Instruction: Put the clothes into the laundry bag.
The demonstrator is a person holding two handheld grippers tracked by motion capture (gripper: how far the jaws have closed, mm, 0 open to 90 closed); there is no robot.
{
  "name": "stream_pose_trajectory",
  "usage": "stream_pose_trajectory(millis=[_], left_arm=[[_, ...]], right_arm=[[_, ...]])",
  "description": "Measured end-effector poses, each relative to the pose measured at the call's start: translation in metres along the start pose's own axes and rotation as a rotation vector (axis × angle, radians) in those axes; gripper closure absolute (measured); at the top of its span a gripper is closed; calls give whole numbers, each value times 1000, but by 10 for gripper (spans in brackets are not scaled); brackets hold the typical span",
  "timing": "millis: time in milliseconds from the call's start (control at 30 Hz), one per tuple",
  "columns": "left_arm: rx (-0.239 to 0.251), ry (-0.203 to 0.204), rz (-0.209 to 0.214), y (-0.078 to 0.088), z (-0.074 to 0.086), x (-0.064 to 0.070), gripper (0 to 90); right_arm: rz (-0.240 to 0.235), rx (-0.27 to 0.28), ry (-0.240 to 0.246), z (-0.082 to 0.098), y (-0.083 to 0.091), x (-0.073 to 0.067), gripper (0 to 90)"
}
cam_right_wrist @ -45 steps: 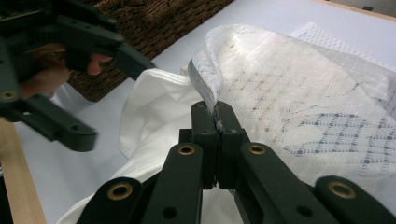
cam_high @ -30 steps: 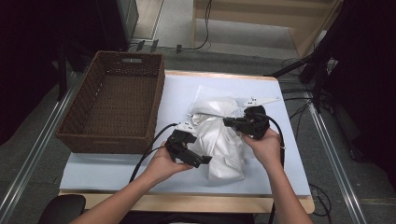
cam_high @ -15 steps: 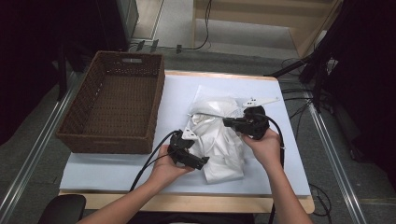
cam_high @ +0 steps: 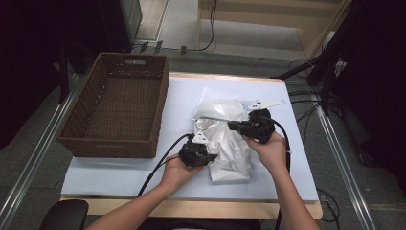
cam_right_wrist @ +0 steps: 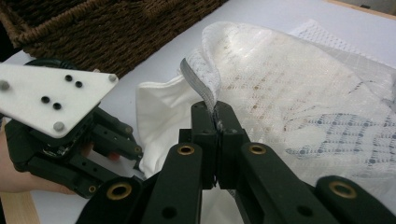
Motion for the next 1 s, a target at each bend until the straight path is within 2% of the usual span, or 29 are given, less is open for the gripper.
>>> stream_pose_trajectory(millis=[100,167,233,333,400,467,500,533,600,633,667,733,800,867,933,1000], left_arm=[[8,0,49,17,-9,4,802],[40,-22,63,33,-18,9,803],[75,-21,94,48,-28,13,803],[162,-33,135,74,-49,20,803],[242,-36,141,87,-65,23,805],[286,-57,114,92,-78,22,806],[306,-51,103,92,-84,18,806],[308,-42,98,89,-89,14,806],[279,-60,48,80,-95,5,806],[263,-61,42,75,-95,1,806],[248,-49,55,69,-95,-1,806],[214,-63,46,59,-90,-1,805],[187,-64,55,49,-85,-1,805],[140,-92,51,36,-77,2,805],[109,-111,34,24,-72,3,805],[89,-104,31,11,-71,1,804]], right_arm=[[3,3,-1,0,1,1,900],[6,4,-3,0,2,2,900],[8,3,-5,1,2,3,900],[11,8,-5,0,2,2,900],[9,12,-6,-1,2,1,900],[8,17,-6,-2,2,0,900],[11,21,-5,-2,3,0,900],[14,27,-10,-3,4,0,900],[15,38,-19,-3,6,1,900],[18,45,-25,-3,7,2,900],[22,49,-34,-3,8,3,900],[31,58,-56,-2,10,5,900],[31,65,-62,-2,11,7,900],[42,70,-68,-2,11,7,900],[38,78,-67,-3,12,5,900],[35,77,-53,-4,12,3,900]])
Point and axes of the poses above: each handheld gripper's, and its own axes: y roughly backward along the jaws, z roughly out of its underside, x roughly to its right, the point moved 1 cm from there along -y, roughly forward along the jaws, and after that the axes turned 3 degrees about x, right-handed, at the moved point
